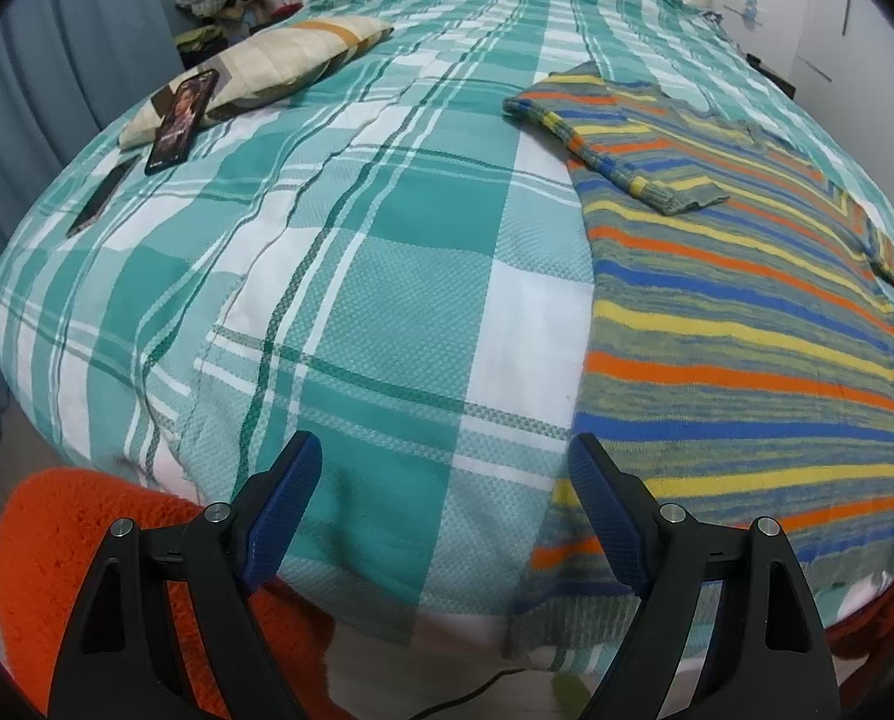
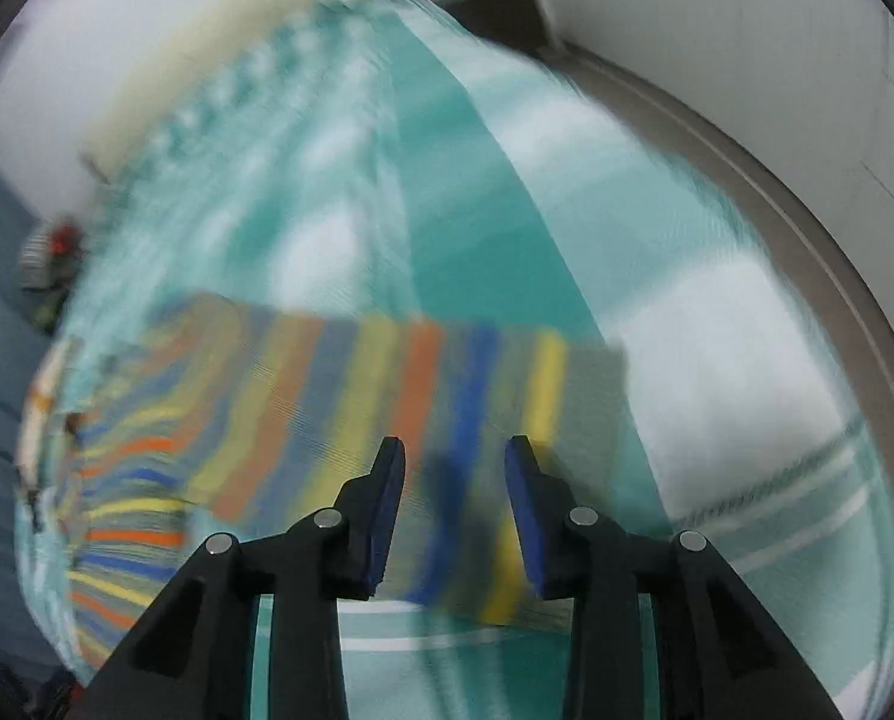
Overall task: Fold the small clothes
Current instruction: 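Lay the held sleeve across the sweater body and open the right gripper, then grasp the other sleeve's cuff with the left gripper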
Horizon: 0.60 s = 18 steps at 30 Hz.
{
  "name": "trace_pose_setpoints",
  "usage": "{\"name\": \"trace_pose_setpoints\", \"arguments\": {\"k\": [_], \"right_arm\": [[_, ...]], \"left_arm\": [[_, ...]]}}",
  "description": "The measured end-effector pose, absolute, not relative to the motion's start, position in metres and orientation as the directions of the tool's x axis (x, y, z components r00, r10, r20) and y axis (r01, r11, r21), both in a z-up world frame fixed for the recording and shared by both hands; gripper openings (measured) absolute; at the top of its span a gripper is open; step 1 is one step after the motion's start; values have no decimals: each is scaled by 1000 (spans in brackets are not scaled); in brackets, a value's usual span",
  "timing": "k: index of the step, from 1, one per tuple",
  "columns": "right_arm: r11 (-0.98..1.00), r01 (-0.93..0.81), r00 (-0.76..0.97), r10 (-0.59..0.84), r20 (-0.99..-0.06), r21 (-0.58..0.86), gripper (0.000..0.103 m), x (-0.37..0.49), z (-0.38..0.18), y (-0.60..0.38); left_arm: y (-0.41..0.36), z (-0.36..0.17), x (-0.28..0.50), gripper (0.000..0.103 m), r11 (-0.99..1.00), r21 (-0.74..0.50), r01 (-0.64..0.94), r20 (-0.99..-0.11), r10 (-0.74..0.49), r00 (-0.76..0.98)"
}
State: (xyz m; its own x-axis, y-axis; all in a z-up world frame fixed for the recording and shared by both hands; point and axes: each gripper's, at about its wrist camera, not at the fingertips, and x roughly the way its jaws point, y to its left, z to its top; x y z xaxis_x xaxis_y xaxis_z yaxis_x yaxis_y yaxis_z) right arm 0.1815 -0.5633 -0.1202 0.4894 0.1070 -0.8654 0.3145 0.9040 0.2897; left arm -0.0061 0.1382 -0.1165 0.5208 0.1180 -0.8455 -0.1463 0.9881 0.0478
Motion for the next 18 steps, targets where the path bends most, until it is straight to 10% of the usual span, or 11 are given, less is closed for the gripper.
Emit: {"name": "trace_pose_setpoints", "arguments": {"k": [3,7,18], "right_arm": [[891,382,497,27,-868,246,10,162,-128,-573],[913,400,506,-147,-850,80,38,125,-97,-556],[961,141,669,86,-738,239,52,4,-79,-425]], "left_arm": [[141,-112,-9,86,988,41,-150,-841,115,529],[121,-94,-10,86,996,71,-45,-826,84,557],[-12,-65,90,98,754,359,550,-749,-119,652]]}}
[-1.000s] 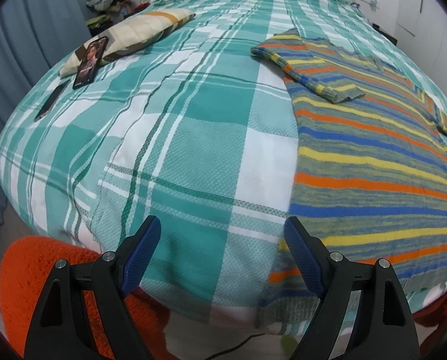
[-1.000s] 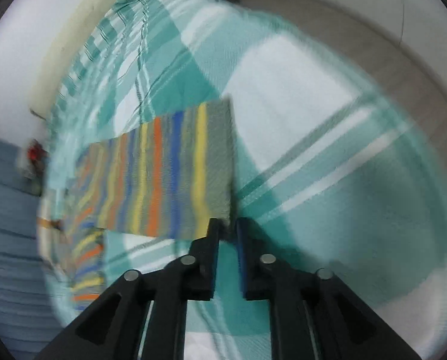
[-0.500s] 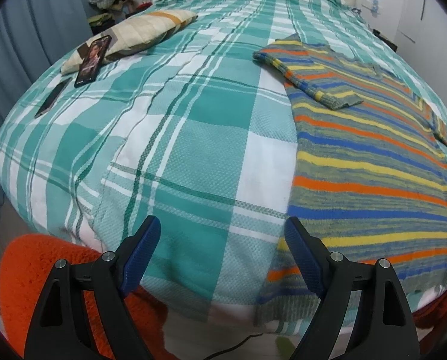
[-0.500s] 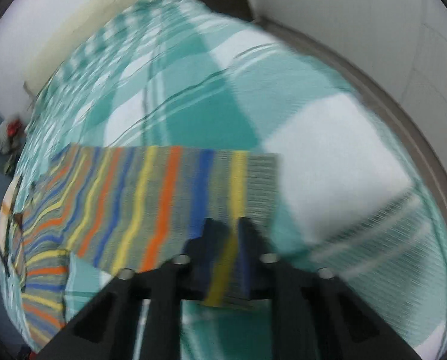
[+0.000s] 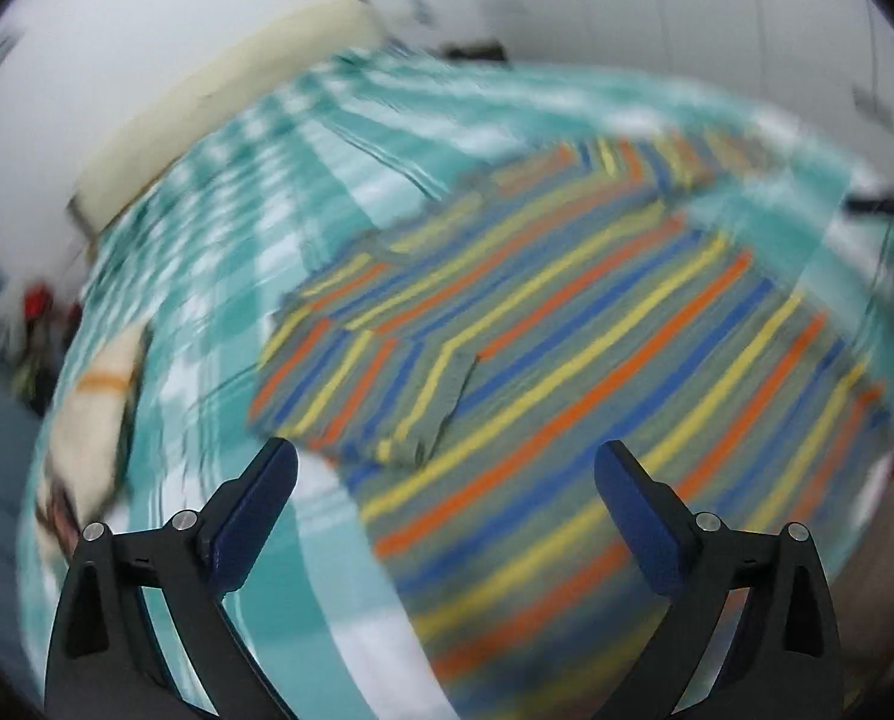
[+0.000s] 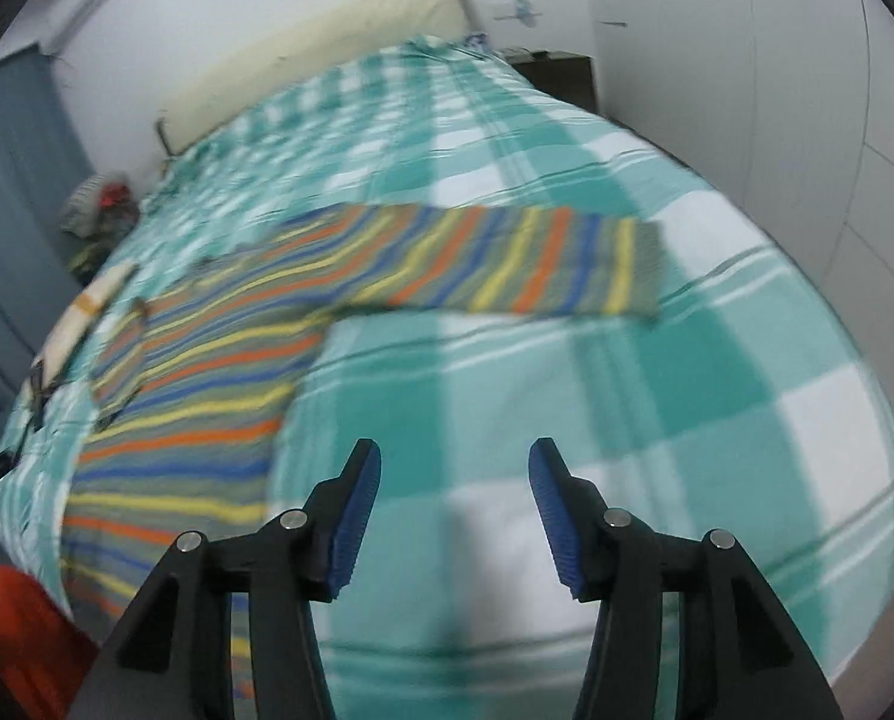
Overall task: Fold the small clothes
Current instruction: 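Grasp the other sleeve's cuff with the left gripper, then lay the held sleeve across the sweater body and open the left gripper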
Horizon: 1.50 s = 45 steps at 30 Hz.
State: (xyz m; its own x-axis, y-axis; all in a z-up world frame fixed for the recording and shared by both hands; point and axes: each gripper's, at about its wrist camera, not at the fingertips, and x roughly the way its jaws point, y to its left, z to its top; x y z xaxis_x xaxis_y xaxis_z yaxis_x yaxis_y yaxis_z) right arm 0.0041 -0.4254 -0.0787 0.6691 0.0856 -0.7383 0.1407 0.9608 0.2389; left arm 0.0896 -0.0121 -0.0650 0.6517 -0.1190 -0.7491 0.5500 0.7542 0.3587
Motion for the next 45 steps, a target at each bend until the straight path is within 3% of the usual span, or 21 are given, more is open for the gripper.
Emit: {"name": "trace_pose_setpoints", "arguments": {"k": [3,6,8,9,10,11,13,16,17,20,24,29,38,45], "right_arm": [[958,121,662,116,-740,258,52,-1,-85,-403],[966,70,667,139,-732,247,52,-4,-84,-392],[978,52,666,119,-737,204,52,-4,-85,-387],[977,47,662,124,-739,206,52,-3,-87,-387],[976,49,657,129,-743,212,52,-3,-90,-387],[976,56,654,124,-746,211,52,-3,-91,-389],[974,70,654,119,-747,216,52,0,-93,-392],[971,89,665,108,-739,223,52,-1,-92,-398],[970,94,668,106,-737,225,52,-2,-92,-399],[969,101,662,102,-742,224,52,-2,-94,-400],[967,109,641,110,-760,232,52,4,-101,-400],[968,110,622,110,-775,225,52,10,-108,-397],[970,110,603,107,-791,215,52,13,-116,-397],[970,114,594,106,-797,214,52,15,-119,-397]], "left_arm": [[-25,-105,135,80,709,384,591,-810,-49,585],[-19,-132,167,79,745,344,571,-852,-7,523],[-9,-141,180,73,794,270,545,-875,-33,483],[-4,-142,183,55,813,226,537,-885,-59,463],[0,-142,187,16,829,189,526,-893,-77,444],[4,-141,193,4,848,164,504,-904,-75,421],[17,-127,199,3,889,67,454,-901,-142,410],[86,-83,213,3,965,-170,200,-827,-250,503],[130,-69,219,3,958,-281,55,-787,-263,558],[218,-61,223,3,880,-426,-210,-746,-210,633],[288,-81,222,2,799,-439,-411,-778,-110,618],[299,-98,215,2,795,-408,-449,-800,-74,596],[347,-98,199,0,693,-521,-499,-764,-118,634],[352,-139,195,0,722,-392,-570,-849,-45,526]]}}
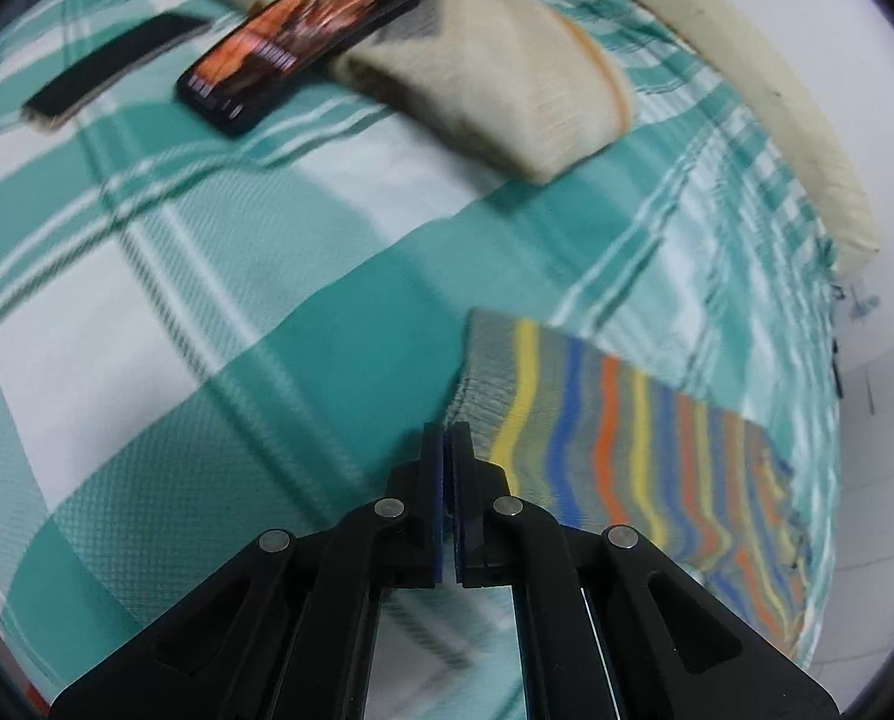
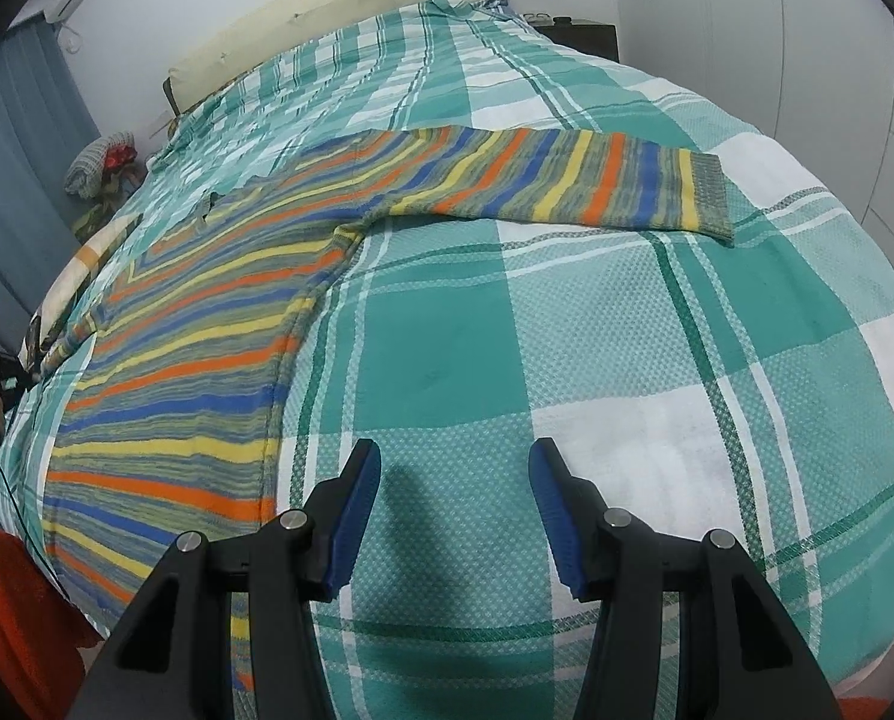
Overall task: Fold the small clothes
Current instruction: 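Lay the held sleeve across the sweater body and open the left gripper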
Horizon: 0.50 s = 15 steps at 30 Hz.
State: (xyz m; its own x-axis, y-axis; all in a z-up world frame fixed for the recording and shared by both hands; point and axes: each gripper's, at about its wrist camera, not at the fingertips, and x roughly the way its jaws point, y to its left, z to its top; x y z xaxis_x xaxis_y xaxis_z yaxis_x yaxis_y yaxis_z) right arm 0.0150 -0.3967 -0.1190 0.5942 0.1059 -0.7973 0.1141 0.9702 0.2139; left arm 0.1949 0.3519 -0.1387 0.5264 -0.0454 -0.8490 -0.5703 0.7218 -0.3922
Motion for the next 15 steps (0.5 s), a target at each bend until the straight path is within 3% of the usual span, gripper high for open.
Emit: {"name": "trace_pose_setpoints", "arguments": {"k": [3,5,6,9,10,15], "right_arm": [[973,111,588,99,-803,201,52,15,-120,-395],[975,111,583,95,-807,195,52,16,-122,-395],[975,112,581,93,-808,193,57,16,-122,-395],[976,127,582,70,-810,176,83,16,-121,-395],[977,137,585,52,-809,162,90,16,-120,-395],[978,169,599,-7,-800,118,91,12,-115,-397]], "left_arm": [[343,-142,195,0,755,-347,-556,-856,-14,516],[338,-140,196,5,785,-310,-537,-863,6,506],[337,-139,193,12,792,-291,-537,-867,19,498],[333,-126,174,67,807,-239,-541,-865,76,495],[330,-120,164,78,810,-223,-543,-858,102,503],[285,-96,109,82,875,-213,-435,-821,81,565]]}}
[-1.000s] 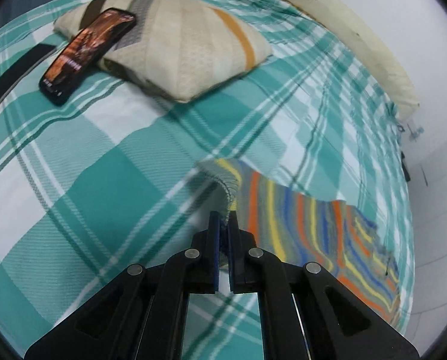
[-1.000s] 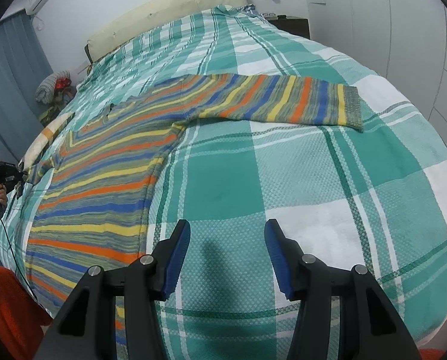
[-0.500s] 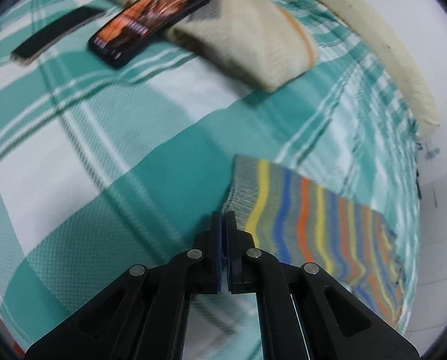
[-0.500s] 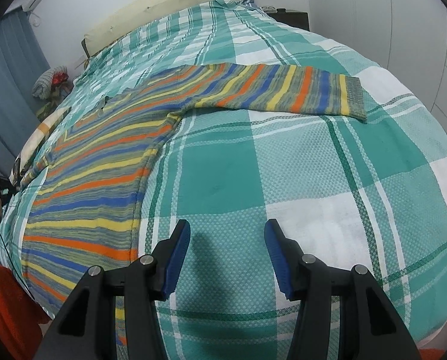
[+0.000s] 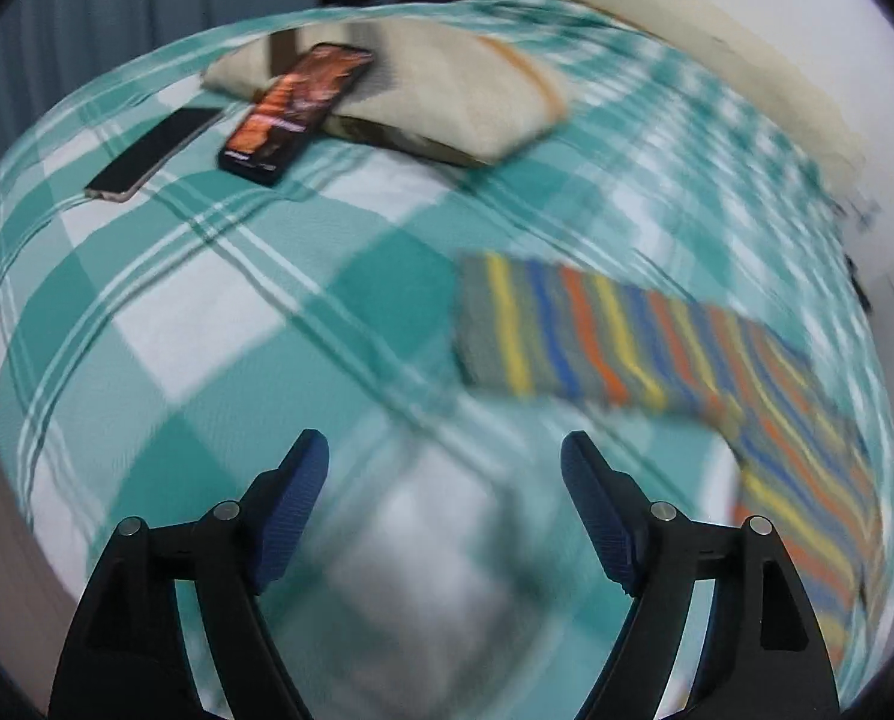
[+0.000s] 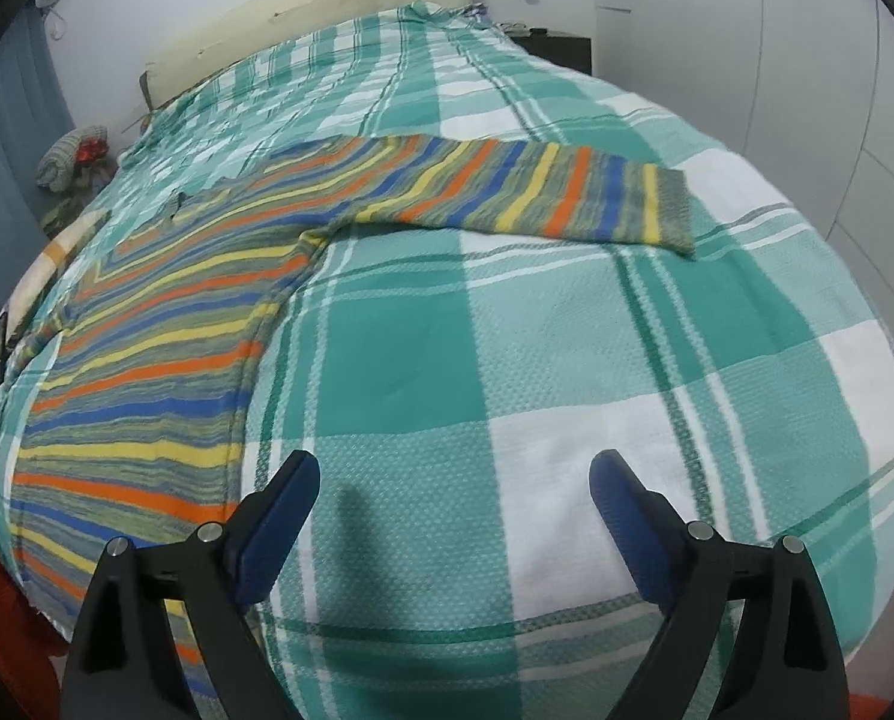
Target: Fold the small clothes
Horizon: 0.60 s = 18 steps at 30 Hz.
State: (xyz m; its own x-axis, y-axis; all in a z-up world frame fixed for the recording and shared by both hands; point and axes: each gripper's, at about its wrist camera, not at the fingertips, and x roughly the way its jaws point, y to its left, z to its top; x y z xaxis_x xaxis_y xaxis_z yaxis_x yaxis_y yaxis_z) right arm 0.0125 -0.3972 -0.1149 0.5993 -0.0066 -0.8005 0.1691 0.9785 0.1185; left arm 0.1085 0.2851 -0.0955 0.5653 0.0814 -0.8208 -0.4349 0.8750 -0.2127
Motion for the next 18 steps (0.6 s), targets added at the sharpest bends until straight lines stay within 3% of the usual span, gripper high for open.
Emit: {"name": "trace_pose_setpoints", "arguments": {"k": [4,12,18], "right_arm": [[988,136,622,-28,-783,73,91,10,-107,-387],[999,15,668,-37,-743,-36,91,-1,-94,-349],[997,-10,663,-46,-748,-71,91,-3,-99,-343]], "left_arm": [[227,-95,68,87,929,-226,-293,-804,-8,595],[150,-133,28,88,971,-212,-108,-844,-127,520],[114,-119,27,92,994,-105,28,-804,-101,586]]}}
